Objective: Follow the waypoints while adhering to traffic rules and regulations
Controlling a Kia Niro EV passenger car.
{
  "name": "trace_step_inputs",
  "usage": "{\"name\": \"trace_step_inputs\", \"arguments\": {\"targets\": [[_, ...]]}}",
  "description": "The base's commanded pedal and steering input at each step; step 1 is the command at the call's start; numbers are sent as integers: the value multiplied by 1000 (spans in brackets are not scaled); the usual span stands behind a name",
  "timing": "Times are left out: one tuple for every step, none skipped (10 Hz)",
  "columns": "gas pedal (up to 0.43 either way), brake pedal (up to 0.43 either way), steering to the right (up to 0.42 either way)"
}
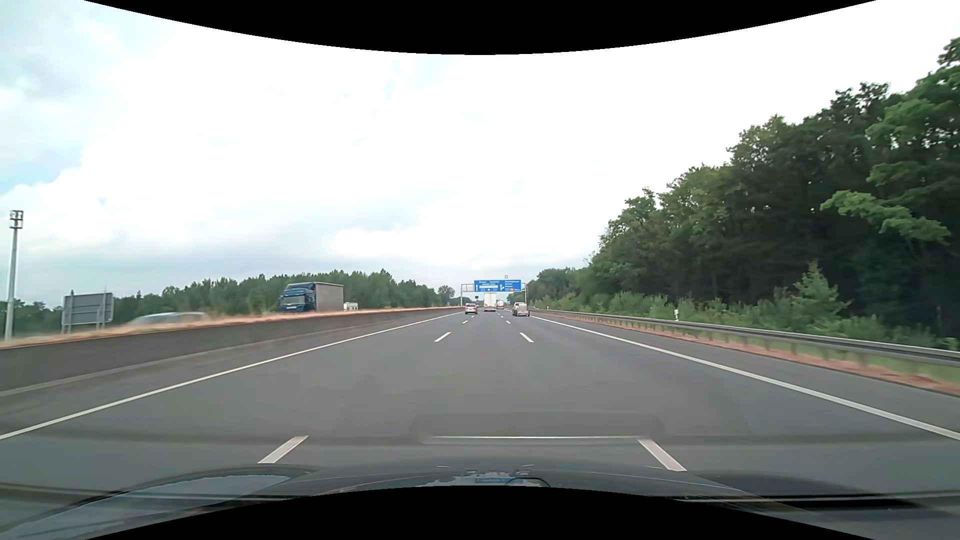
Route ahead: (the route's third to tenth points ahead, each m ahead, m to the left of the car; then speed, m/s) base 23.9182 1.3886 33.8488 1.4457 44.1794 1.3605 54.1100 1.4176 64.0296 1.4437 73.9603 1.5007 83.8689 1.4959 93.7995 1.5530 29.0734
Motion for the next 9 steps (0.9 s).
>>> {"name": "trace_step_inputs", "arguments": {"targets": [[248, 0, -1], [248, 0, -2], [248, 0, -1], [248, 0, -1], [248, 0, -1], [248, 0, -1], [248, 0, -2], [248, 0, -2], [248, 0, -3]]}}
